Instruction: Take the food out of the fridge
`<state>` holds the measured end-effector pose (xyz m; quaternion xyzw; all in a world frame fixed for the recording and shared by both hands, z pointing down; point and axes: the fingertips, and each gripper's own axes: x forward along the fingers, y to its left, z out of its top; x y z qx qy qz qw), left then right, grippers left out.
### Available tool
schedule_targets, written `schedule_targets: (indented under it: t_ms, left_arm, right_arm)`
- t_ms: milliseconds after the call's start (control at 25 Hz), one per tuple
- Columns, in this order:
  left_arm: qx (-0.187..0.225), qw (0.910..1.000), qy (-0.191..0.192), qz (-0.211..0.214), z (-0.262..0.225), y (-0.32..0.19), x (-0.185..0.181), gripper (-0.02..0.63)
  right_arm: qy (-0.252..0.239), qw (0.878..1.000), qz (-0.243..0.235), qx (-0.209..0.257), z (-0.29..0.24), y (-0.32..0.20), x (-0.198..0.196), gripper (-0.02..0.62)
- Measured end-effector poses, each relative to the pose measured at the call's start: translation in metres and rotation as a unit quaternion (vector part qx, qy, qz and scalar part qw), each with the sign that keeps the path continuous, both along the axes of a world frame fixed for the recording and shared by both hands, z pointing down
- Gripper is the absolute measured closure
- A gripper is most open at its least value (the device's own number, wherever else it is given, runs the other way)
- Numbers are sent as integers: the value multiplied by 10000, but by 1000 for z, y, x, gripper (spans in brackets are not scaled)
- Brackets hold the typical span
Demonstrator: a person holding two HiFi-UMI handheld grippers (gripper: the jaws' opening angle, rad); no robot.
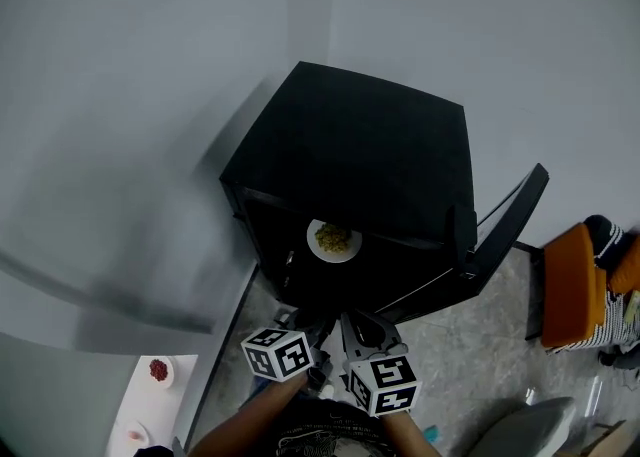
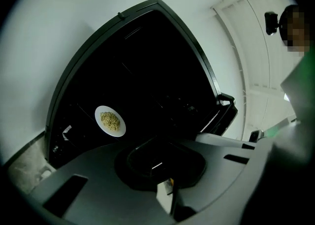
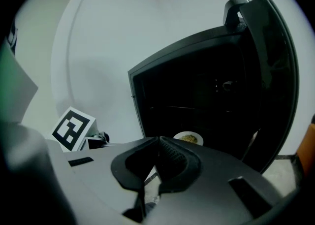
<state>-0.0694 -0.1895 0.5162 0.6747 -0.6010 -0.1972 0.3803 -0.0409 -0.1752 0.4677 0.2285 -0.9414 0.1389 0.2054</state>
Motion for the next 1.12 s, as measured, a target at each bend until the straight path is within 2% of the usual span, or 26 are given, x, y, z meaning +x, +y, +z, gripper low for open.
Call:
schedule_targets:
  t_ms: [360, 800, 1120]
  left_arm:
    - [318, 9926, 1168, 1, 38, -29, -29, 591]
    - [404, 9829, 1777, -258, 79, -54, -59, 591]
    - [321, 9798, 1933, -392, 110, -72, -77, 589]
  right_arm:
    - [163, 9998, 77, -74, 13, -24, -25, 572]
    - [439, 9990, 51, -100, 33, -45, -44, 572]
    - [565, 9984, 2, -57, 38, -62, -58, 572]
